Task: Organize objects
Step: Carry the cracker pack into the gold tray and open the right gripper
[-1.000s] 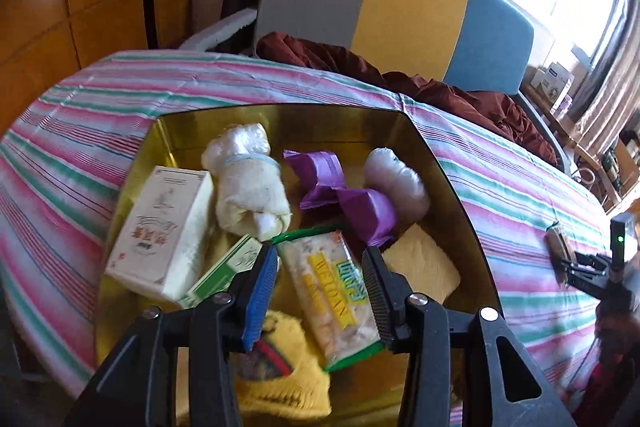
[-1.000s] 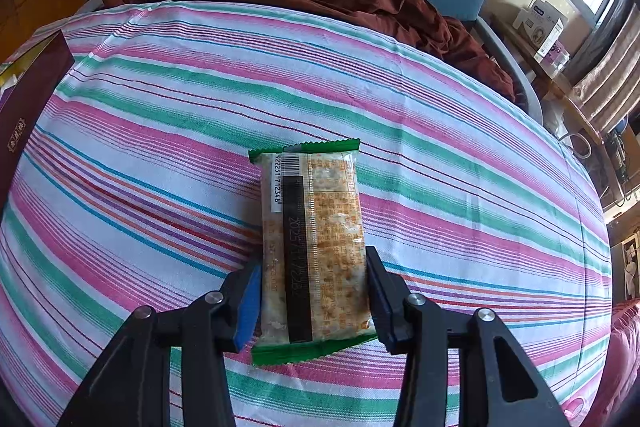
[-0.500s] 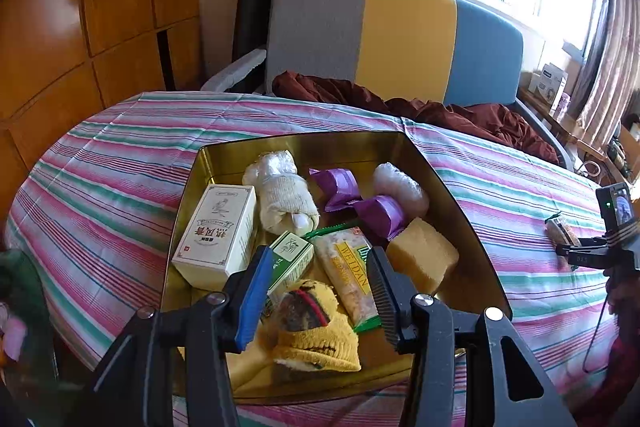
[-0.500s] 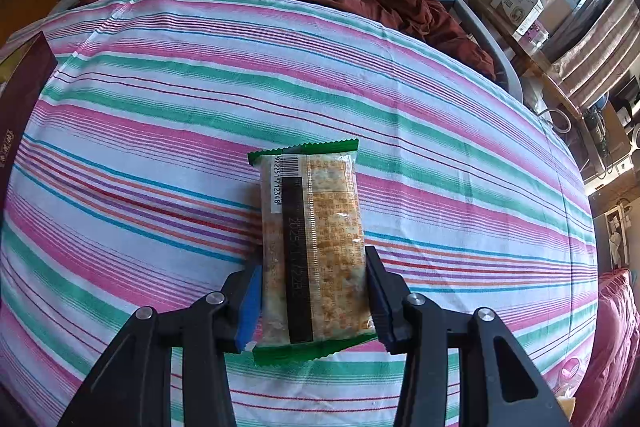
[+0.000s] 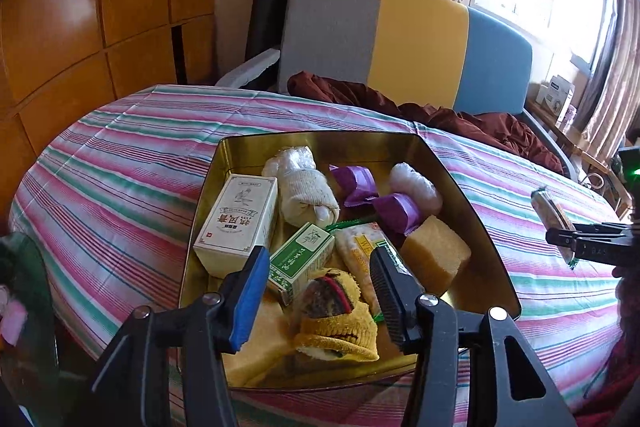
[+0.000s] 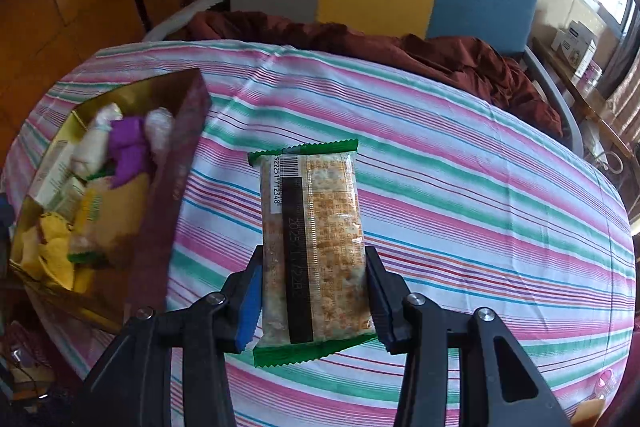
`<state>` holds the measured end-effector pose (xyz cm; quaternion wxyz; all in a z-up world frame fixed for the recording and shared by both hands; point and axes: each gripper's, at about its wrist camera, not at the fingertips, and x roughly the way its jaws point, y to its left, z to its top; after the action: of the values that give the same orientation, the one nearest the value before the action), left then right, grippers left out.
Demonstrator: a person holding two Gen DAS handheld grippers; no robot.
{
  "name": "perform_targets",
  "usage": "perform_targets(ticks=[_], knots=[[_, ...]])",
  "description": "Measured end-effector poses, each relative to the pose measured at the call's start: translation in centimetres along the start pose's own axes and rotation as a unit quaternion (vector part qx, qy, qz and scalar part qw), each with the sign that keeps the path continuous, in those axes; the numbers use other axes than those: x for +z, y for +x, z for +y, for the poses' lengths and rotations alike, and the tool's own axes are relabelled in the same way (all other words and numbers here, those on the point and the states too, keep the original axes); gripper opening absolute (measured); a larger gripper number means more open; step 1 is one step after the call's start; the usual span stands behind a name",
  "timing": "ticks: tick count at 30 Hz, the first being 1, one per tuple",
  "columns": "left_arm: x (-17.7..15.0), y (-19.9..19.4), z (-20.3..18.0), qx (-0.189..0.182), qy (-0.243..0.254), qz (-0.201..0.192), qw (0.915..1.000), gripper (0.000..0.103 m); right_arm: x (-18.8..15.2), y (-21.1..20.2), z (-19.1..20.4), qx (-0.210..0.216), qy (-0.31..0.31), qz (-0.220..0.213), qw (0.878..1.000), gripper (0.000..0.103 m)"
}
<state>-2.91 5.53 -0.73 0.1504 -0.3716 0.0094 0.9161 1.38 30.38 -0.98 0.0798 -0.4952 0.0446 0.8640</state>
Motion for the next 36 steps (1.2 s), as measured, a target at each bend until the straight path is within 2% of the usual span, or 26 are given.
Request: perform_targets(ticks=[7, 12, 16, 20, 22, 29, 35, 36], knots=[[0.0, -0.8, 1.9, 0.012, -0.023, -0.01, 0.9996, 0.056, 1.3, -1.6, 9.2, 0.071, -0.051, -0.029, 0.996, 0.046], [-0.3, -1.0, 3.2, 0.023, -0.035, -0.009, 0.9991, 0.056, 1.1, -0.5, 14.5, 0.097, -0.082, -0.014, 0.992, 0.046], [-0.6, -0.8, 3.9, 0.03, -0.042, -0.004, 0.9987, 0.057, 0.6, 1.3, 17.1, 0.102, -0.094, 0.005, 0.99, 0.046], [-0.7, -0.7, 4.4, 0.035, -0.048, -0.001, 0.9982, 0.061, 0.0, 3.3, 18.7, 0.094, -0.102, 0.025, 0.99, 0.047], [-0.7, -0.6, 4.5, 0.04, -0.049, 0.0, 0.998, 0.066, -0.2, 3.4, 18.9, 0.086, -0.11, 0.018, 0.99, 0.054], [-0.6, -0.8, 4.7, 0.049, -0.054, -0.005, 0.9973, 0.076, -0.3, 3.3, 18.7, 0.091, -0.105, 0.009, 0.99, 0.059], [-0.5, -1.6, 4.2, 0.055, -0.049, -0.018, 0.9971, 0.09, -0.6, 1.8, 17.8, 0.094, -0.073, -0.022, 0.993, 0.06], [-0.5, -1.8, 4.2, 0.055, -0.05, -0.021, 0.9971, 0.095, -0.6, 1.5, 17.6, 0.091, -0.067, -0.03, 0.993, 0.06]])
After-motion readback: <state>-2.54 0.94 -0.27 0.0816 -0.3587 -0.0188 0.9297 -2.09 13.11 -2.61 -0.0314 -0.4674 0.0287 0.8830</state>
